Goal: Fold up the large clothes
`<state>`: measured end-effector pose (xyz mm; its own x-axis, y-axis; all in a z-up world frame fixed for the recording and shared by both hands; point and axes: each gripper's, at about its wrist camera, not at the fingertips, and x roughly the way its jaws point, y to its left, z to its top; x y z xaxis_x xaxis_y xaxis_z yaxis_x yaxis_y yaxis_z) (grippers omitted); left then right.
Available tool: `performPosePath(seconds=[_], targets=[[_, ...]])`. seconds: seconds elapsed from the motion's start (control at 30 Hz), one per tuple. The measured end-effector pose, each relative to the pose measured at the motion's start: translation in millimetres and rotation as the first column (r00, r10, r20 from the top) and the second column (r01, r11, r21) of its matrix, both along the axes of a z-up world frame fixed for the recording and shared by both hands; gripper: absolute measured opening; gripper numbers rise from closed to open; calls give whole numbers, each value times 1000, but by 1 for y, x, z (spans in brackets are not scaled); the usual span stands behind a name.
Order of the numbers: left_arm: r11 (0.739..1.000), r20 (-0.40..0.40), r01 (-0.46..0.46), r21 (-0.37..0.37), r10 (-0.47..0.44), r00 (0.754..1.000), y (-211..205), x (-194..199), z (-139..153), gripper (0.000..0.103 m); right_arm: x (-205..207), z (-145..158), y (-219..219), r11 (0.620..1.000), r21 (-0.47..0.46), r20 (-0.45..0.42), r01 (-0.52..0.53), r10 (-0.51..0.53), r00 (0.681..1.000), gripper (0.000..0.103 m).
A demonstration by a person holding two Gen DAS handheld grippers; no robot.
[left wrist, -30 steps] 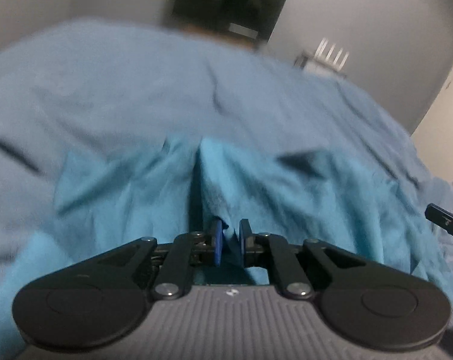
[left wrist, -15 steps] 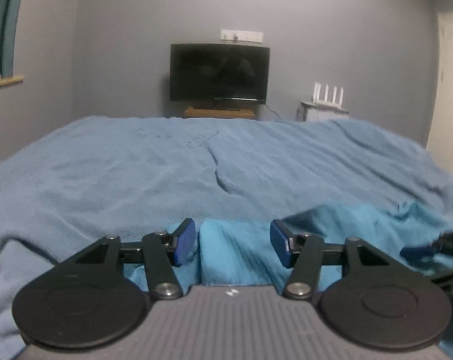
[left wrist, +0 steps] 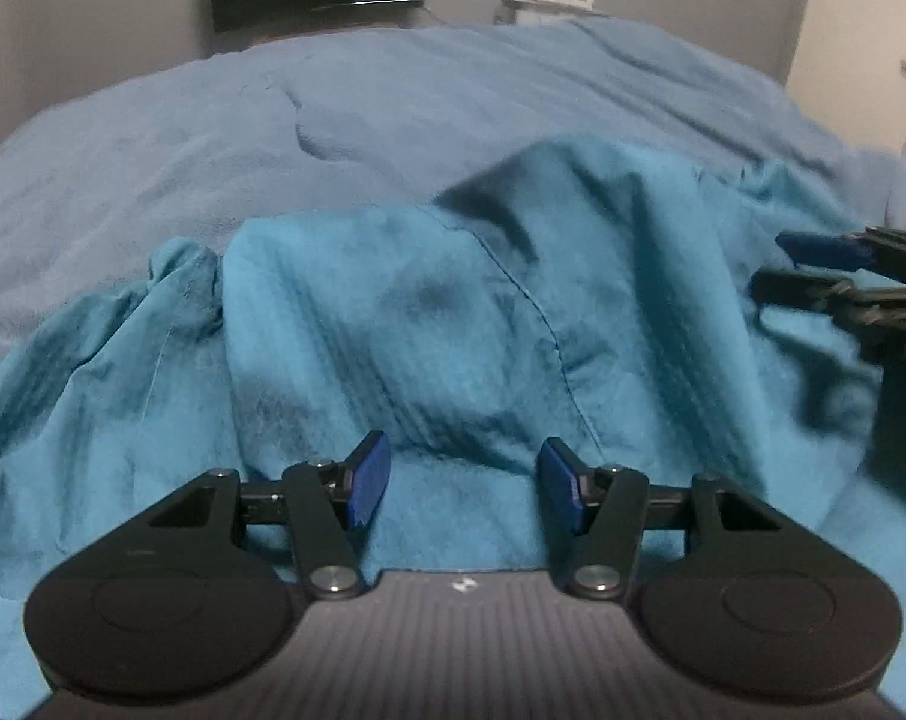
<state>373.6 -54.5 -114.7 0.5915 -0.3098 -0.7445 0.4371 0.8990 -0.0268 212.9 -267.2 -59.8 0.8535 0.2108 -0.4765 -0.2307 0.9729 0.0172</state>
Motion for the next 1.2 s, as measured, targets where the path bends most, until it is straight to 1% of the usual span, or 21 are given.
performPosePath(seconds=[0.07, 0.13, 0.2, 0.23, 0.27, 0.4, 0.47, 0.5, 0.53, 0.6, 0.63, 0.67, 0.73, 0.77, 0.87, 0.9, 0.93, 0.97, 1.03, 1.13, 1.2], targets=[[1000, 7, 5, 14, -5, 1000, -3, 0, -2, 55, 10, -18, -2, 998, -56, -93, 30, -35, 995, 56], [1000, 14, 4, 12, -4, 1000, -3, -1, -2, 56, 9, -27, -10, 999, -25, -102, 41, -44, 994, 60], [1000, 23, -1, 9, 1, 1000, -2, -1, -4, 56, 6, -29, -14, 999, -29, -91, 44, -47, 995, 61], [1000, 30, -5, 7, 5, 1000, 0, -4, -5, 57, 2, -29, -15, 998, -39, -80, 51, -54, 995, 66], [1000, 40, -15, 10, 15, 999, -6, -2, -9, 57, -2, -30, -16, 996, -50, -71, 69, -72, 995, 67], [995, 106, -96, 22, 93, 990, 1, -20, 0, 58, -14, -30, -32, 992, -10, -77, 126, -126, 989, 67], [986, 152, -166, -19, 167, 974, 11, -35, 14, 58, -26, -26, -39, 986, 15, -72, 165, -164, 984, 67], [977, 159, -205, -60, 212, 964, 20, -45, 23, 58, -32, -24, -43, 983, 29, -69, 183, -181, 981, 67], [963, 151, -242, -115, 258, 954, 32, -56, 31, 59, -43, -17, -48, 978, 49, -67, 201, -197, 978, 68], [931, 105, -295, -215, 322, 941, 55, -79, 42, 61, -61, -8, -58, 971, 77, -62, 226, -222, 973, 70], [917, 71, -317, -243, 343, 937, 65, -90, 44, 62, -71, -3, -63, 966, 93, -61, 242, -237, 970, 72], [910, 39, -335, -245, 355, 934, 73, -99, 47, 62, -82, 2, -70, 959, 117, -64, 258, -252, 966, 74], [907, -12, -357, -223, 363, 932, 82, -119, 47, 62, -103, 8, -83, 941, 166, -87, 296, -285, 955, 75], [909, -21, -354, -220, 359, 933, 84, -130, 49, 62, -110, 10, -88, 927, 201, -113, 315, -298, 948, 75], [925, -17, -309, -220, 313, 950, 83, -163, 58, 62, -137, 14, -106, 881, 336, -187, 332, -283, 941, 75], [929, -9, -301, -216, 306, 952, 82, -171, 61, 62, -147, 13, -110, 870, 364, -197, 333, -277, 940, 76], [931, -2, -295, -216, 302, 953, 81, -177, 64, 62, -156, 15, -112, 866, 370, -196, 336, -280, 940, 77], [928, 6, -299, -220, 308, 951, 79, -179, 67, 62, -162, 17, -112, 868, 364, -188, 339, -288, 939, 78], [915, 29, -330, -233, 346, 938, 88, -177, 77, 64, -171, 22, -116, 870, 351, -165, 347, -308, 937, 79], [890, 83, -405, -210, 429, 899, 103, -151, 89, 64, -172, 32, -124, 864, 350, -118, 362, -343, 932, 81], [884, 87, -431, -184, 451, 888, 114, -125, 91, 64, -165, 36, -129, 872, 317, -83, 373, -366, 927, 81]])
